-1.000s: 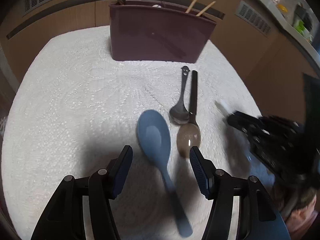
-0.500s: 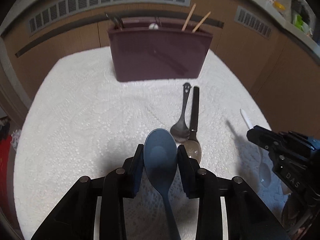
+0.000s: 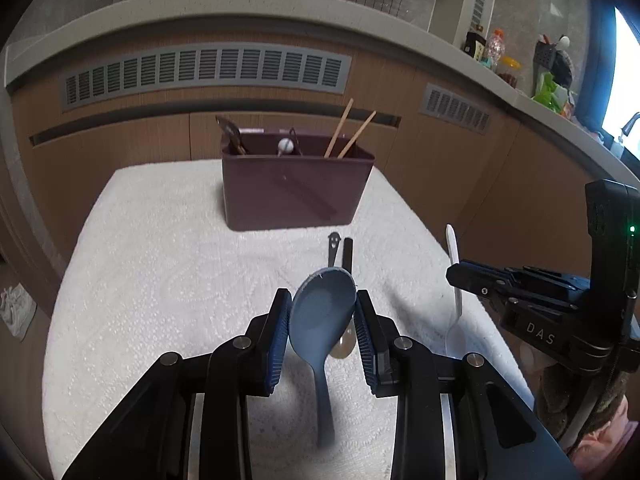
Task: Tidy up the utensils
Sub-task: 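Drop the blue spoon into the holder with the left tool while the right tool drops the white spoon in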
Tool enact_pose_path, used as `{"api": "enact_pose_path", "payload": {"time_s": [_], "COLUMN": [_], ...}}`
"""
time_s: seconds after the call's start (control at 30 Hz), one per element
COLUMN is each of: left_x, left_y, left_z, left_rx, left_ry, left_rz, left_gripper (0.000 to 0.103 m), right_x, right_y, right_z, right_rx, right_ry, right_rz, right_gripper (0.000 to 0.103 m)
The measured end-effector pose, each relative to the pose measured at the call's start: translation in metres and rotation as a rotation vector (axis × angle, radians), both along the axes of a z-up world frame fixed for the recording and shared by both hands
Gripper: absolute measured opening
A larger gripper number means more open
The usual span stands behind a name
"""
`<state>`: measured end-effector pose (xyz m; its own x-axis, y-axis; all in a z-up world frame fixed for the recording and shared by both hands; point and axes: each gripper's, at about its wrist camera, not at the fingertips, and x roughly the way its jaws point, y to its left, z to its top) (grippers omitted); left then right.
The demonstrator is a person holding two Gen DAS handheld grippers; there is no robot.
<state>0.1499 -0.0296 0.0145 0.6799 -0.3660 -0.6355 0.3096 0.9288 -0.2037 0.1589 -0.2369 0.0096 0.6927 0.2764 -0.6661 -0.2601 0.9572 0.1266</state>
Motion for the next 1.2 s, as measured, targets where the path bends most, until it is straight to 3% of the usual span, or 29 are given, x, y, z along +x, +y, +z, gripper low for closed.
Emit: {"api": "enact_pose_path", "payload": {"time_s": [0.2, 0.53, 0.9, 1.03, 1.2], "left_x": [0.009, 0.018, 0.014, 0.024, 0.052], "left_y": [0.005, 0.009, 0.013, 0.016, 0.015], "left_z": [0.009, 0.003, 0.014, 0.043, 0.113], "left_rx": [-0.015, -0.01, -0.025, -0.03, -0.02], "left_ry": [-0.024, -0.015, -0.036, -0.09, -0.235], "left_rz": [0.0, 0.009, 0.016, 0.009, -0.029], "left_gripper": [0.032, 0.031, 0.031, 0.031, 0.031], "right_x": [0.007, 0.021, 0.016, 0.022, 0.046], "right_y": [0.005, 0.009, 0.008, 0.008, 0.013], "right_z": [0.004, -0.016, 0.0, 0.025, 0.115], "right_rx": [0.008, -0.006, 0.0, 0.02, 0.024], "right_ry": [-0.004, 0.055, 0.016, -0.03, -0.231], "right_rz": [0.006, -0.011, -0.02, -0.006, 0.007], "right_gripper": [0.009, 0.009, 0.009, 0.009, 0.009]}}
